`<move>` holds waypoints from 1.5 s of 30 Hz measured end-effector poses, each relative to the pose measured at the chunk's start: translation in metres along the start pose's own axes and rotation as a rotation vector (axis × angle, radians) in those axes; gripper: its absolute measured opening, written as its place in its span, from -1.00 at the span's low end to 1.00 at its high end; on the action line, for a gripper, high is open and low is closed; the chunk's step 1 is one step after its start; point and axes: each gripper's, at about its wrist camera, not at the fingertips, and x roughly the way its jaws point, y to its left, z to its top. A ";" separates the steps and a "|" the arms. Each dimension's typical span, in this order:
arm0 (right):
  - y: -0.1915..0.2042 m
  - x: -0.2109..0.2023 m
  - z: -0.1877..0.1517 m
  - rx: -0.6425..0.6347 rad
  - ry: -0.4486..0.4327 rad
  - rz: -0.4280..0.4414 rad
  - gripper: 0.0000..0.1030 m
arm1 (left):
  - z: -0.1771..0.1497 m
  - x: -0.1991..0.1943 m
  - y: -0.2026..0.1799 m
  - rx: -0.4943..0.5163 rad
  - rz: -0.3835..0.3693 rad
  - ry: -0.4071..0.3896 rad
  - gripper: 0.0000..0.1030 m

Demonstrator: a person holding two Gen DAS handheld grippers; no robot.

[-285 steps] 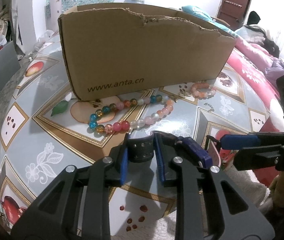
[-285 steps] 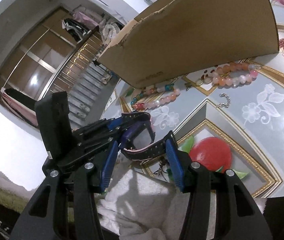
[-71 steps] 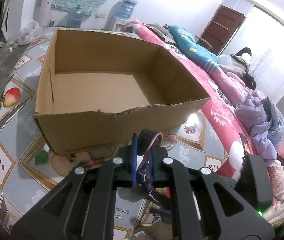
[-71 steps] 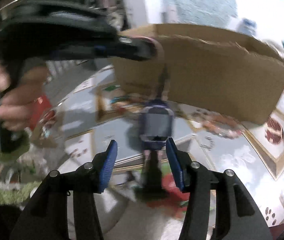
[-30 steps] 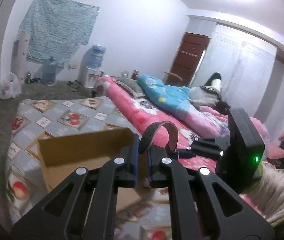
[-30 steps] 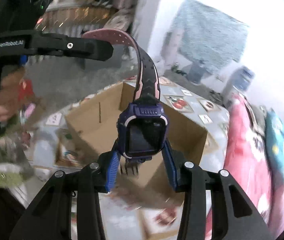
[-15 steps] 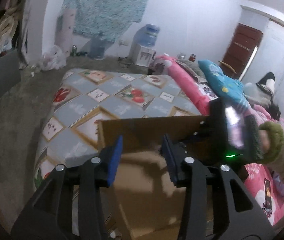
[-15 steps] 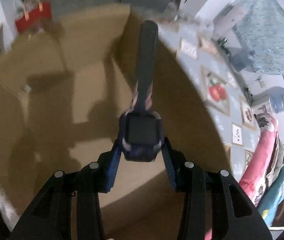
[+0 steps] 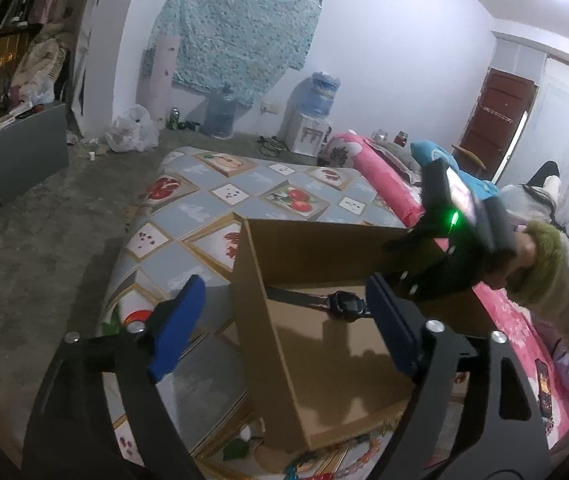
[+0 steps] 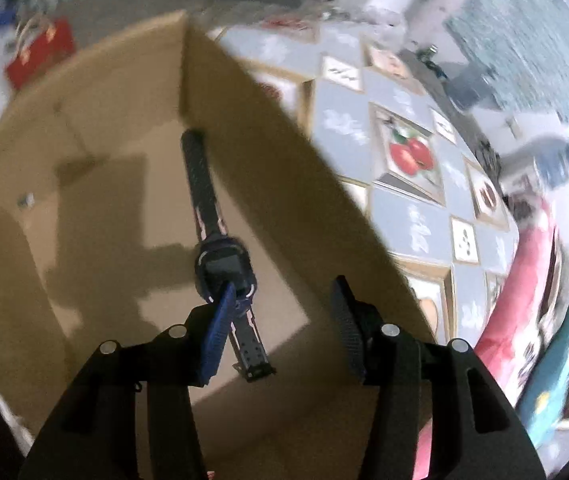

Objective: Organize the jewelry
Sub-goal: 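Lower the smartwatch into the cardboard box and open the left tool, then withdraw both tools from the box toward the bracelets on the table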

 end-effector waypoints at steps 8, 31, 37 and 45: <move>0.025 0.049 -0.011 0.169 0.226 0.301 -0.05 | -0.036 -0.025 0.017 -0.049 0.035 0.029 0.68; 0.049 -0.162 -0.072 0.404 -0.338 0.061 0.45 | -0.132 -0.074 0.022 -0.085 0.091 0.115 0.71; 0.123 -0.174 -0.154 0.465 -0.491 0.010 0.75 | -0.163 -0.068 -0.004 -0.021 0.043 0.169 0.71; 0.189 -0.101 -0.217 0.630 -0.468 0.050 0.75 | -0.208 -0.053 -0.055 0.103 -0.055 0.264 0.23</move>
